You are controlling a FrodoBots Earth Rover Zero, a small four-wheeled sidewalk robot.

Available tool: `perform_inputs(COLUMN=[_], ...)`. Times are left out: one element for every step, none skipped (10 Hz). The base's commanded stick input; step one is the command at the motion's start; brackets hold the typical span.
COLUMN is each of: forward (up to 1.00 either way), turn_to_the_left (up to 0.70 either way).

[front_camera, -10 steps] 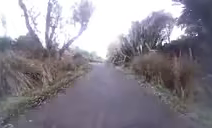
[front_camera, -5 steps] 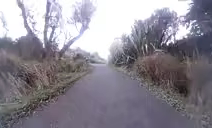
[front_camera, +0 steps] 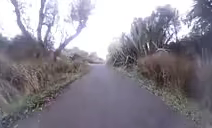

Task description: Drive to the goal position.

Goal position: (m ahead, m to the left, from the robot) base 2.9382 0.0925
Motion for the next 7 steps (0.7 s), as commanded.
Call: perform_inputs(forward=[0.70,0.70,0.70,0.70,0.70,0.70,0.70], turn_to_the_left=[-0.10,-0.07,-0.03,0.00,0.00,0.00,0.00])
